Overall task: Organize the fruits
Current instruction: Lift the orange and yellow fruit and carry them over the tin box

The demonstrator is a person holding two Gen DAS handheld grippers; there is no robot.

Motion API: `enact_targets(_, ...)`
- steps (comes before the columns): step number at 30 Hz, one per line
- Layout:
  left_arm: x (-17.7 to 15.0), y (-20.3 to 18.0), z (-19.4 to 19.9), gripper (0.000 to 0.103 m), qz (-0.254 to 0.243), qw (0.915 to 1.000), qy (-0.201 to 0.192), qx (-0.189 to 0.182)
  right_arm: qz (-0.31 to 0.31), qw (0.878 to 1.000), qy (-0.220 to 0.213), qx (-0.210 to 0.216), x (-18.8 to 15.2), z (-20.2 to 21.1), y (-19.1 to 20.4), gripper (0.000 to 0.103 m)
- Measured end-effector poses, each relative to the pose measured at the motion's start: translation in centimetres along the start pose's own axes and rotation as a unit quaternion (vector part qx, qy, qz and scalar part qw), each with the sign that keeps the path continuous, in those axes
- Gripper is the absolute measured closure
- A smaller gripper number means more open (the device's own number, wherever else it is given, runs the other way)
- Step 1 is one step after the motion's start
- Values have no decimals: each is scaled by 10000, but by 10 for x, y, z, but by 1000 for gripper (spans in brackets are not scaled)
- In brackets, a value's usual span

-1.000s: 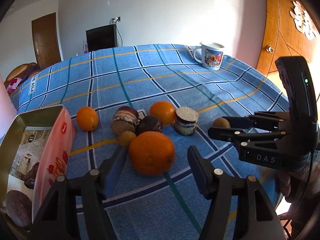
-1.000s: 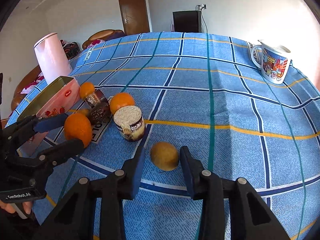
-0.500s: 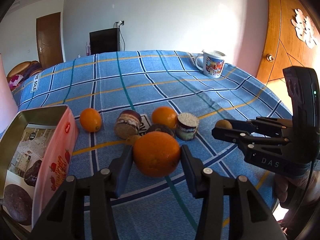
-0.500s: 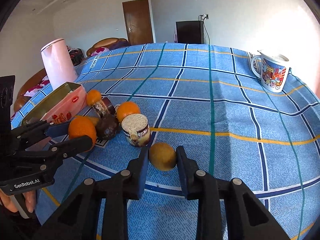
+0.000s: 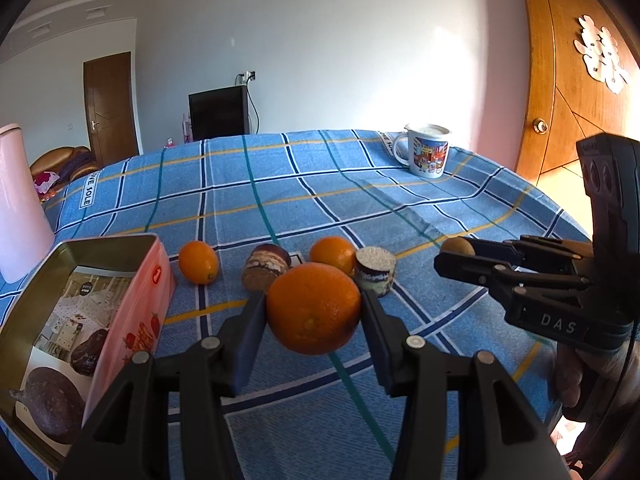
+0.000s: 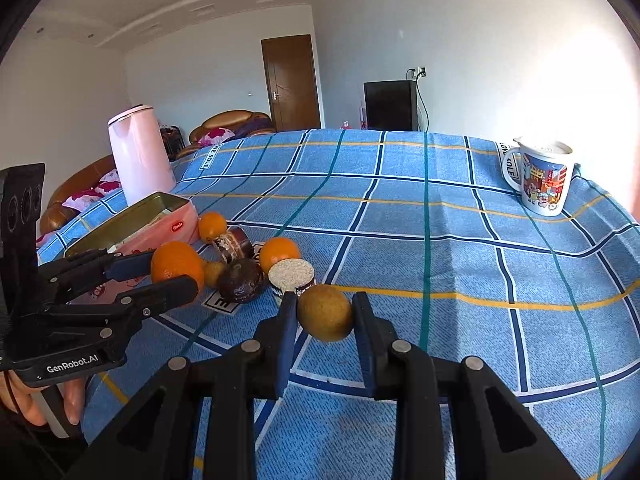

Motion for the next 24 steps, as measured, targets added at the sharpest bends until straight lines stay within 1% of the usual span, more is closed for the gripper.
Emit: enact_targets(24, 9, -2, 21, 53, -110, 9980, -604, 156, -24, 9981, -608, 6, 8, 20, 0, 74)
Point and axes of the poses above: each gripper's, at about its wrist camera, not at the fingertips, and z roughly against the way its jaws point, y to its left, x to its top, the point moved 10 cm from there along -z, roughly the way its jaws point, and after that the axes turned 8 degrees about -x, right-handed, at the moved point
